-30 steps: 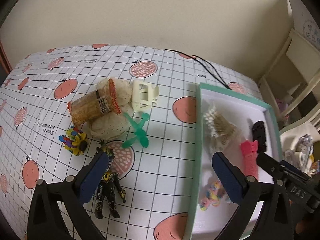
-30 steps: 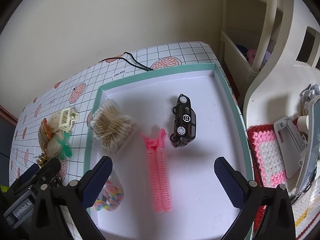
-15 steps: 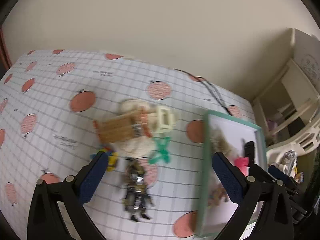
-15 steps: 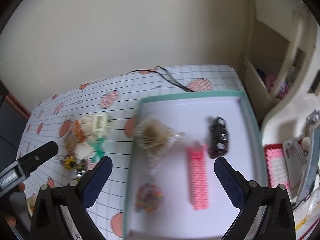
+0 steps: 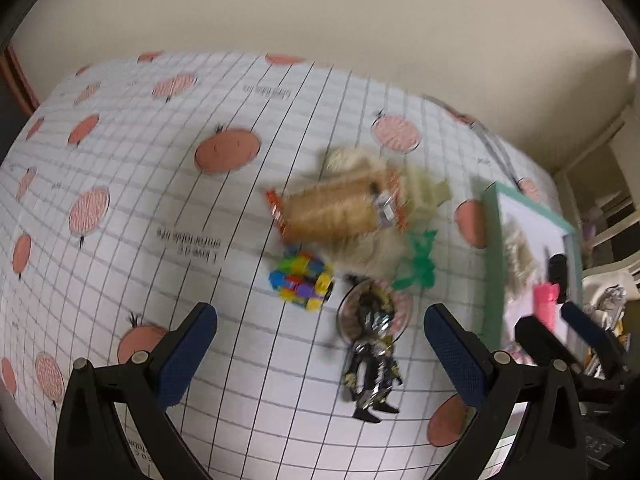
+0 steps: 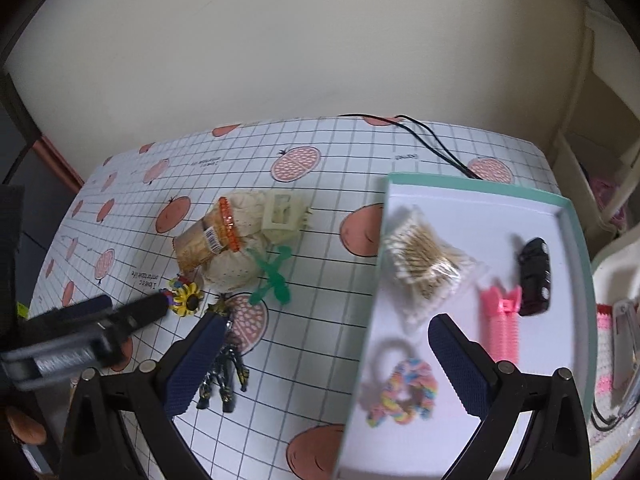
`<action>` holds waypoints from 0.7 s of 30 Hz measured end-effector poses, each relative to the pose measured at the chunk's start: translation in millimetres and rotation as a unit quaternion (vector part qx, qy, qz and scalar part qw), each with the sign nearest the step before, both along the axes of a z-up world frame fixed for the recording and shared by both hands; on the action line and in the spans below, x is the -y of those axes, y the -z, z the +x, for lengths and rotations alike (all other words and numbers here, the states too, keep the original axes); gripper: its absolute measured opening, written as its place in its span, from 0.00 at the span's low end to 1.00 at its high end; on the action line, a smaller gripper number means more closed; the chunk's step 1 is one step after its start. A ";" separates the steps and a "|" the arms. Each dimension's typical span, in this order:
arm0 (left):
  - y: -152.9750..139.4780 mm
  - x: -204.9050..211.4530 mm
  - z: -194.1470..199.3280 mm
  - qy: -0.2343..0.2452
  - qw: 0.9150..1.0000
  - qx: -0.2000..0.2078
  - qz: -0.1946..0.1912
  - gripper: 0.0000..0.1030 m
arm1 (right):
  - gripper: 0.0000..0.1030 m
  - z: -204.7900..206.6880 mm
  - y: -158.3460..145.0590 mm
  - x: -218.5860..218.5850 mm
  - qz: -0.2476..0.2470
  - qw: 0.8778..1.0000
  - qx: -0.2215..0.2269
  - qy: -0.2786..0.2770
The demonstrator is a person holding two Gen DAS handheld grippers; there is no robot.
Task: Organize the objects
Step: 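Move the left tool toward the black-gold action figure while the right tool approaches the green propeller toy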
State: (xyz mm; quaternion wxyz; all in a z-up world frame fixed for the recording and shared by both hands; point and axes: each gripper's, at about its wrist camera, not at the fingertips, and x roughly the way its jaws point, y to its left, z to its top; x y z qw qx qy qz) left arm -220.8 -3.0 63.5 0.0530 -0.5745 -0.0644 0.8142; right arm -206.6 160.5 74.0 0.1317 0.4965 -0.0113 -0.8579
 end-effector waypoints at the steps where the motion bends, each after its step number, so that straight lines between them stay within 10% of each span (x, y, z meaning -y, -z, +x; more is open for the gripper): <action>1: 4.8 -0.9 1.2 0.001 1.000 0.006 -0.002 1.00 | 1.00 -1.7 1.4 1.9 0.001 1.000 -0.001 0.001; 21: 35.7 -10.7 12.1 0.001 0.999 0.041 -0.012 1.00 | 0.78 -17.9 29.9 30.8 -0.044 0.999 -0.003 -0.013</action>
